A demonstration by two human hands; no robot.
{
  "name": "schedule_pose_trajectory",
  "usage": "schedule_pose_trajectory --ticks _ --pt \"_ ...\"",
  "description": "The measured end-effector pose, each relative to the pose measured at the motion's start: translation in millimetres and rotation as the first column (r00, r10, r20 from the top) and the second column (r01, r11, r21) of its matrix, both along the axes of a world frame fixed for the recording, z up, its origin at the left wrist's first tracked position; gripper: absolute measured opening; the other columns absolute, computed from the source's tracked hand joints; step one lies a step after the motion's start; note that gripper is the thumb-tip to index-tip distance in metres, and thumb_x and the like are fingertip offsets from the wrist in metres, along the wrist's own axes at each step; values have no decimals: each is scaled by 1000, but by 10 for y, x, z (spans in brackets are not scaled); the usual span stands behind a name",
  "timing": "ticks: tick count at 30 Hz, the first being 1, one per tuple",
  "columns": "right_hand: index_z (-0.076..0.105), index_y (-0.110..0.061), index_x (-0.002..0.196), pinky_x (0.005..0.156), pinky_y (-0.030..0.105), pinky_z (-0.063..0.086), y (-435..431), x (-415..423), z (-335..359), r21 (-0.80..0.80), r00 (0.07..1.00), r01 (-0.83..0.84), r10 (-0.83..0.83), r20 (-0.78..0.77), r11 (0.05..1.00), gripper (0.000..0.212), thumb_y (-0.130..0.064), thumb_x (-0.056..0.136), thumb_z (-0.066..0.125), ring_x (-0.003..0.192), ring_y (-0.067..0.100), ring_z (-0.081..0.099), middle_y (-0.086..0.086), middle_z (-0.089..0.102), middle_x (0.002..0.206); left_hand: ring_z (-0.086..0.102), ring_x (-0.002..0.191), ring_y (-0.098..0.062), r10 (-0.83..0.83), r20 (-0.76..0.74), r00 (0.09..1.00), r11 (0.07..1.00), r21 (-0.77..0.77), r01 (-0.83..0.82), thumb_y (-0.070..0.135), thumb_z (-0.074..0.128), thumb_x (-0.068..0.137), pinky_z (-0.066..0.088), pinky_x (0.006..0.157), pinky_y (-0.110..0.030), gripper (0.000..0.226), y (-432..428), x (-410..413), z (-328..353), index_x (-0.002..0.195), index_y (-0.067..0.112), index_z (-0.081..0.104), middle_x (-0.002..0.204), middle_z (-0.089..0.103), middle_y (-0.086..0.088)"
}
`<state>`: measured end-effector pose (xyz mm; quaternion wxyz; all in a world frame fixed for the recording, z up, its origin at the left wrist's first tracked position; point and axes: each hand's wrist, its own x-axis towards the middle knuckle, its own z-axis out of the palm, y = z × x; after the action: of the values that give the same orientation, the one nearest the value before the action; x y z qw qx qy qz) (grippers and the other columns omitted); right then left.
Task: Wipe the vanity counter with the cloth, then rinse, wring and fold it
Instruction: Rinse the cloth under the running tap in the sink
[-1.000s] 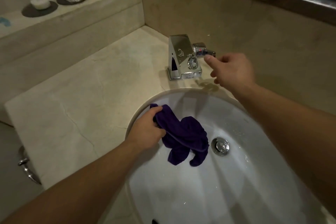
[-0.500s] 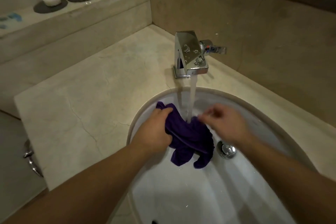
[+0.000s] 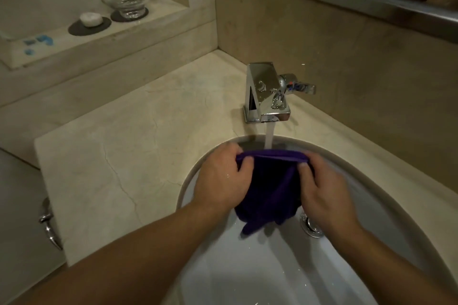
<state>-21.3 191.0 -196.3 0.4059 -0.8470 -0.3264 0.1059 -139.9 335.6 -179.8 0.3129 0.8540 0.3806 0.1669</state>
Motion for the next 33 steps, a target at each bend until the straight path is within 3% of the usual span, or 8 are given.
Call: schedule_pose_trajectory --ticks 4,9,16,20,23,26,28,33 --pt "62 -36 120 64 20 46 113 142 177 132 997 -12 22 -71 991 24 -30 105 44 79 6 65 -13 70 87 55 73 -9 87 177 980 996 3 -89 38 54 95 50 64 -28 17 56 101 210 86 24 56 85 55 7" --pt "54 -41 139 85 24 40 -17 206 -164 -299 989 -144 124 -87 943 43 -44 96 55 106 11 52 -8 50 117 56 107 -16 -14 -270 963 1000 11 17 42 58 89 53 92 -33 35 76 7 -54 122 32 60 122 45 4" --pt "-3 -41 157 121 42 26 -34 -96 -763 -488 980 -190 198 -35 852 94 -79 84 42 151 21 16 -4 6 167 24 147 -25 -140 -343 929 935 261 238 44 45 91 27 120 -44 58 -219 46 -631 145 25 43 159 30 -8" --pt "1 -31 160 126 42 7 164 -253 -1061 -394 978 -172 205 45 903 84 -63 85 20 155 15 0 -6 7 169 28 146 -21 -221 -404 888 907 250 339 52 26 99 19 123 -39 58 -290 162 -906 148 26 41 155 40 -2" --pt "34 -25 154 119 43 26 265 -258 -1232 -253 984 -98 132 121 962 72 -55 89 33 146 17 31 -4 39 158 46 130 -14 -209 -332 920 931 221 291 60 22 97 29 114 -33 57 -278 159 -1058 135 30 52 136 57 7" --pt "54 -24 137 99 38 43 327 -231 -1310 -157 974 -35 68 214 987 54 -48 88 46 117 16 53 -6 60 129 58 101 -15 -166 -237 957 931 282 231 61 32 95 40 91 -33 46 -206 185 -1156 104 28 62 105 66 7" --pt "60 -25 124 83 35 46 357 -174 -1345 -127 968 -23 54 247 992 43 -41 86 51 94 16 55 -6 62 109 58 91 -17 -129 -206 970 927 322 192 57 38 94 39 81 -33 40 -171 240 -1203 94 26 63 93 68 6" --pt "58 -29 94 59 29 47 416 0 -1310 -319 938 -75 175 299 945 22 -45 85 45 74 14 50 -7 53 86 56 78 -21 -62 -219 974 921 362 141 45 41 95 37 70 -35 36 -189 350 -1241 82 22 66 79 66 3"
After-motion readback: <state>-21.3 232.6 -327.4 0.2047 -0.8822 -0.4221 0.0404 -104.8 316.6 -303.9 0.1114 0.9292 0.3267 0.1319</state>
